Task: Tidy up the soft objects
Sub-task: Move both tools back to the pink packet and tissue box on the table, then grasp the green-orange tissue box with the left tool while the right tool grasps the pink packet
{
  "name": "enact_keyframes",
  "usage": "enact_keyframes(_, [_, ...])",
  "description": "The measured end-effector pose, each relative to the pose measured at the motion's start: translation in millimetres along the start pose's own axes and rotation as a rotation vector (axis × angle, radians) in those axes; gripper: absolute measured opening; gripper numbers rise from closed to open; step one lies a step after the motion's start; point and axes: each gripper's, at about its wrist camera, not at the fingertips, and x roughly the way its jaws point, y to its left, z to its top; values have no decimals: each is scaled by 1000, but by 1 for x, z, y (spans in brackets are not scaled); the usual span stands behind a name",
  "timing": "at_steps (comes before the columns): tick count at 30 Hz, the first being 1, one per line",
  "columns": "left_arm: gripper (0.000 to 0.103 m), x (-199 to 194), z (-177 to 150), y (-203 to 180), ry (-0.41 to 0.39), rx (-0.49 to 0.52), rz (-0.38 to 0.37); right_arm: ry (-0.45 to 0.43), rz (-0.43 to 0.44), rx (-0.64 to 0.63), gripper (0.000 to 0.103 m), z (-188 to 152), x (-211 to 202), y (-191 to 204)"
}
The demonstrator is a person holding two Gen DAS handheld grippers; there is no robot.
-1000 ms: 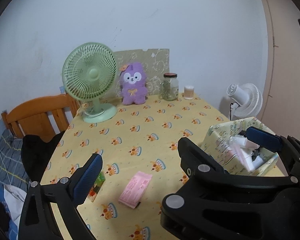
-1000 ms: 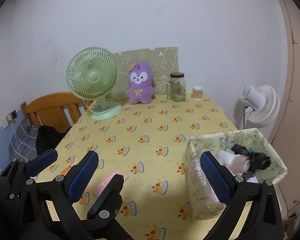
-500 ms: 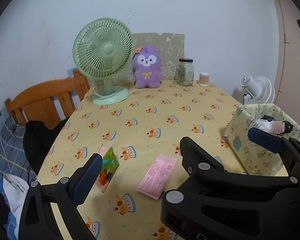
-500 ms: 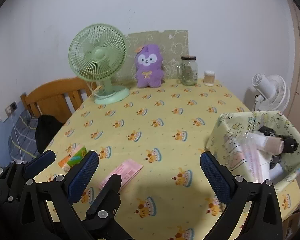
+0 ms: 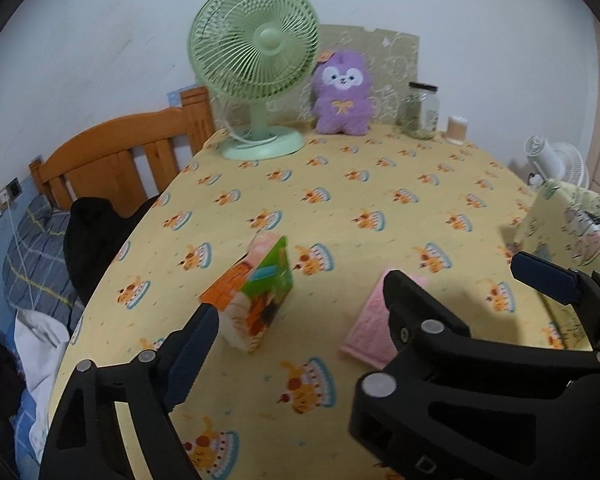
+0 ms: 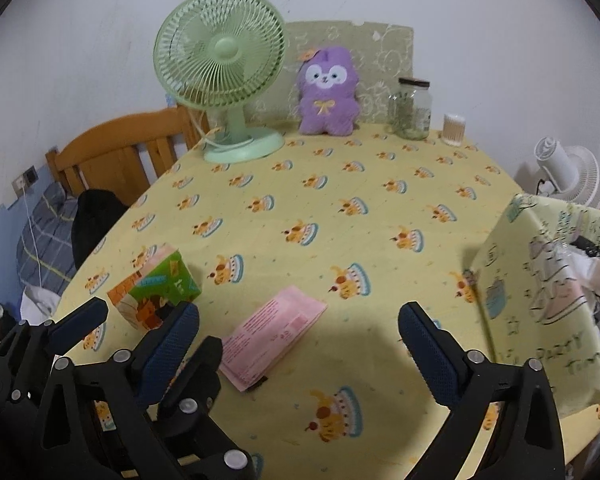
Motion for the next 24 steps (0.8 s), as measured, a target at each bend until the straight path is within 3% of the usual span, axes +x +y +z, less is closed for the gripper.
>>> enact_keyframes(14, [84, 23, -8, 25, 55, -16, 77, 101, 37, 2, 91, -5, 36, 14])
enact_keyframes(24, [84, 40, -4, 37, 74, -1, 134, 163, 17, 38, 86, -3, 56, 9])
